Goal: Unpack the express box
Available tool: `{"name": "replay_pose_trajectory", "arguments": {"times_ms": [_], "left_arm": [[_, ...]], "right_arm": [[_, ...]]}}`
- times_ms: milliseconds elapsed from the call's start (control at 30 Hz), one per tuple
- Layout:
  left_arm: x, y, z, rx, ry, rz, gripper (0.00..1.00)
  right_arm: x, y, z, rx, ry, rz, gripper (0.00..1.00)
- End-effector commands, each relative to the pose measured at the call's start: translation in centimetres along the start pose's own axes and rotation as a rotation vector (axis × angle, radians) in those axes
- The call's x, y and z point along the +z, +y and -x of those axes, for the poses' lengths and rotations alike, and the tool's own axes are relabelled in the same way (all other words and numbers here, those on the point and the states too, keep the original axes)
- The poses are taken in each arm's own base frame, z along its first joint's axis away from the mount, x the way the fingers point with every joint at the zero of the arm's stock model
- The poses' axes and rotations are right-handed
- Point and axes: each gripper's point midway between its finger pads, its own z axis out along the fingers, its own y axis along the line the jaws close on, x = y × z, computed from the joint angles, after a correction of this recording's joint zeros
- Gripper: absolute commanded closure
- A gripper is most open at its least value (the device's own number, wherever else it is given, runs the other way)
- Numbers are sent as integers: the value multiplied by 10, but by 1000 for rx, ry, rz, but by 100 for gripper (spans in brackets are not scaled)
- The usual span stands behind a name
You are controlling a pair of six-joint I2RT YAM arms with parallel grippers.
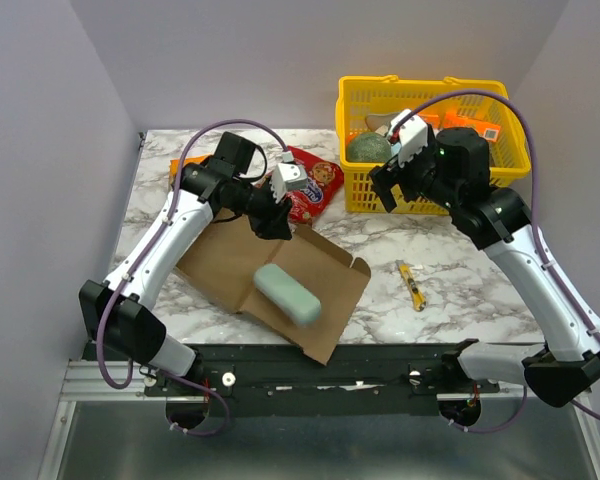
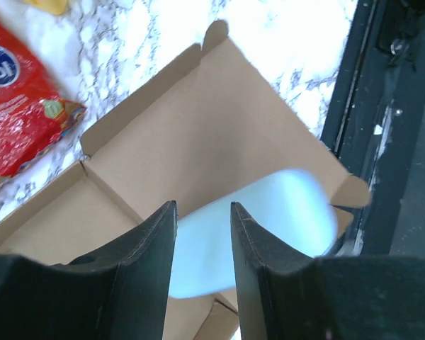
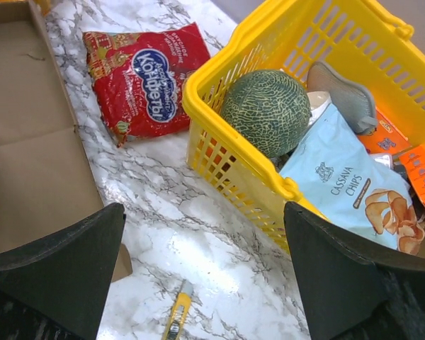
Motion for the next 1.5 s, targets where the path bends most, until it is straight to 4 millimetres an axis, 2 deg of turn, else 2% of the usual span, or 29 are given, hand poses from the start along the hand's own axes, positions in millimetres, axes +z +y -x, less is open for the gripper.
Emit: {"name": "replay_pose_trajectory", "arguments": {"times_ms": [0,33,100,133,200,267,333,433,467,500,600,700,733,800,967,1200,1333,1467], "left_arm": [[4,-16,10,21,-16,-79,49],[6,-13,2,31,11,-65,39],[10,-8,-13,46,55,-55,31],[14,-5,-32,60,109,-55,27],[15,-7,-50,130,159,-86,25],[13,-22,-64,209,194,-166,20],[13,-32,-67,262,209,-198,16],[24,-57,-66,423,244,-266,12],[30,-62,-64,475,250,-272,11],[38,-76,-62,573,271,-300,10],[56,-95,-60,703,278,-336,7],[73,-90,-69,715,309,-376,2],[81,-89,-77,718,330,-401,2],[93,-87,-81,742,327,-407,1],[118,-109,-119,855,375,-536,2],[141,-139,-155,873,414,-643,2],[166,-135,-175,886,469,-585,2],[188,-125,-178,877,456,-516,2]], "right_arm": [[-12,-16,-1,17,-17,-80,0],[-15,-17,-1,16,-22,-83,0],[-16,-18,-6,17,-13,-86,0],[-18,-18,-6,14,-17,-84,0],[-17,-16,-8,5,-11,-76,0],[-18,-14,-9,1,-13,-62,0],[-16,-12,-12,1,-8,-52,0],[-13,-6,-16,4,-5,-24,0],[-12,-5,-17,6,-3,-20,0],[-13,-4,-17,7,-4,-17,0],[-12,-2,-17,12,-2,-8,0],[-14,0,-20,12,-1,-3,0],[-15,0,-20,12,-2,0,0],[-15,2,-24,14,6,6,0],[-16,7,-31,17,22,21,0],[-20,8,-33,9,21,29,0],[-18,12,-33,10,20,50,0],[-19,13,-31,16,16,58,0]]}}
